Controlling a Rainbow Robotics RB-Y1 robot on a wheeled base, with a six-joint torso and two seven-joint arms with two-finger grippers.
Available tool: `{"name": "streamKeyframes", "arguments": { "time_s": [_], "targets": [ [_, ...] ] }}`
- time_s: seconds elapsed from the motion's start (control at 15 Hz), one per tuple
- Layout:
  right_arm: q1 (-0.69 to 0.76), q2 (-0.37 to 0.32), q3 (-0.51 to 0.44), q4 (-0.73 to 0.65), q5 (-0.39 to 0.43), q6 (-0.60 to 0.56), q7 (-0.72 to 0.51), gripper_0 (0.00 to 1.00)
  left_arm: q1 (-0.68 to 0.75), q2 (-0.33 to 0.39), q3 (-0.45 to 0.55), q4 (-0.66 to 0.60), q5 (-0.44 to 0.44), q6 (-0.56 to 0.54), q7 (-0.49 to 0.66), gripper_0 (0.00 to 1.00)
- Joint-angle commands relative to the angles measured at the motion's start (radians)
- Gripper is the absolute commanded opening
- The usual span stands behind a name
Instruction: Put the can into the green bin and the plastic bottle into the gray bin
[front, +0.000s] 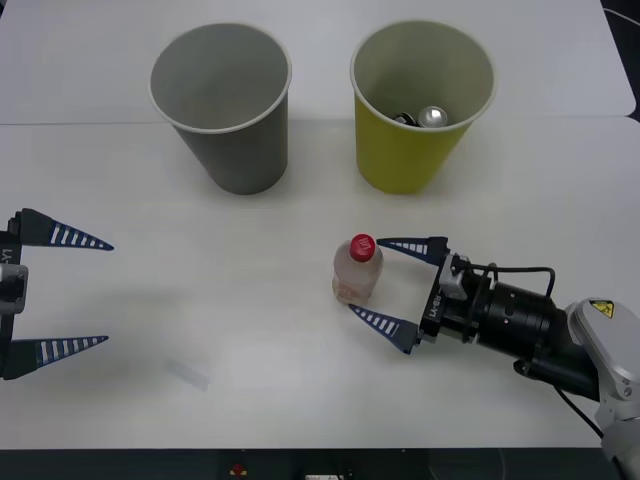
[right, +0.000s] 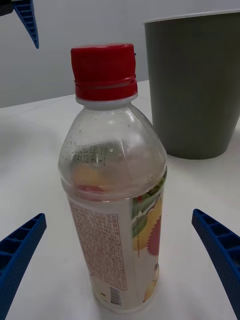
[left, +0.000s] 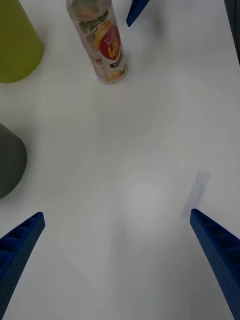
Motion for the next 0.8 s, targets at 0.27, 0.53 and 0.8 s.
{"name": "streamKeyframes", "arguments": {
  "time_s": [0.27,0.53,0.8],
  "targets": [
    [-0.031,0.011,0.036,0.000,-0.004,0.031,0.012,1.00,0.000,0.000,0.000,0.000,0.000,0.000,0.000,1.00],
    [-0.042,0.028,0.063,-0.002,-0.004,0.058,0.018,1.00,0.000,0.000,0.000,0.000,0.000,0.000,0.000,1.00],
    [-0.057,0.043,0.083,0.000,-0.003,0.080,0.027,0.33,0.000,0.000,0.000,0.000,0.000,0.000,0.000,1.00]
  ]
}}
